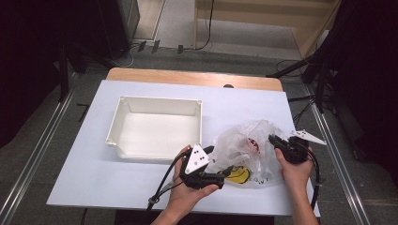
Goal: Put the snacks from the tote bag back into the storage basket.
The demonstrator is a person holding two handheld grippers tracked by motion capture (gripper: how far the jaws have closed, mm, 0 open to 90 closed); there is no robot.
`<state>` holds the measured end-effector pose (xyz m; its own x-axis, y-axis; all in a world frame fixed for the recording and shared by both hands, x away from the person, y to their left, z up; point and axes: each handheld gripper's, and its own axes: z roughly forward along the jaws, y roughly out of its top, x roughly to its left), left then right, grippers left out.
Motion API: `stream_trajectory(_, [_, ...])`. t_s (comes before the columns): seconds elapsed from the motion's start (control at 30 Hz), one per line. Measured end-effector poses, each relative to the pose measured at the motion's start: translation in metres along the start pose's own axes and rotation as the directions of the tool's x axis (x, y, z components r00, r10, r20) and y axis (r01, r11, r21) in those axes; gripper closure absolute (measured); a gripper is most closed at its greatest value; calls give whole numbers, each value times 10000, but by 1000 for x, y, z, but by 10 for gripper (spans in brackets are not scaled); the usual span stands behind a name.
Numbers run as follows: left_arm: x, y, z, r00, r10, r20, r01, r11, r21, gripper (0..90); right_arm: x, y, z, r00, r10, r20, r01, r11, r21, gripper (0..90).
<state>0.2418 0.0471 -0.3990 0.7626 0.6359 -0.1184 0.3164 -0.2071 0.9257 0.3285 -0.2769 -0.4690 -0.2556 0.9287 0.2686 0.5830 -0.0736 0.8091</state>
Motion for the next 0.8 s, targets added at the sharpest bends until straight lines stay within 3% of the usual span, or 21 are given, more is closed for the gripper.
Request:
stream_trajectory(0.17, [-8,26,14,9993,356,-147,-354,9992,182,150,3,-3,0,9997,-224,-38,224,9997,10,868])
stream_trajectory(0.33, [-11,32,35,9973,675,-272,-651,9947,795,181,5,-3,1,9997,-220,-117,220,9997,-55,867])
stream_trajectory(0.37, [-8,30,51,9960,687,-575,-592,9865,1528,208,7,-4,2,9995,-308,-100,308,9995,5,866])
stream_trajectory(0.43, [-4,27,61,9917,708,-1075,-485,9791,1976,316,8,-4,2,9989,-430,-178,430,9991,13,865])
stream_trajectory(0.47, [-4,27,61,9917,708,-1075,-485,9791,1976,455,8,-4,2,9989,-430,-178,430,9991,13,865])
stream_trajectory(0.5, [2,24,69,9860,753,-1485,-390,9716,2334,614,9,-5,2,9982,-564,-201,565,9984,40,863])
stream_trajectory(0.6, [14,14,79,9880,412,-1486,54,9539,3002,822,7,-6,1,9979,-645,-87,645,9979,96,862])
stream_trajectory(0.7, [15,-6,87,9858,596,-1571,24,9298,3681,896,2,-8,3,9975,-685,175,678,9971,336,861])
stream_trajectory(0.8, [15,-23,90,9829,737,-1687,6,9151,4032,900,-2,-11,5,9973,-626,388,607,9970,487,863])
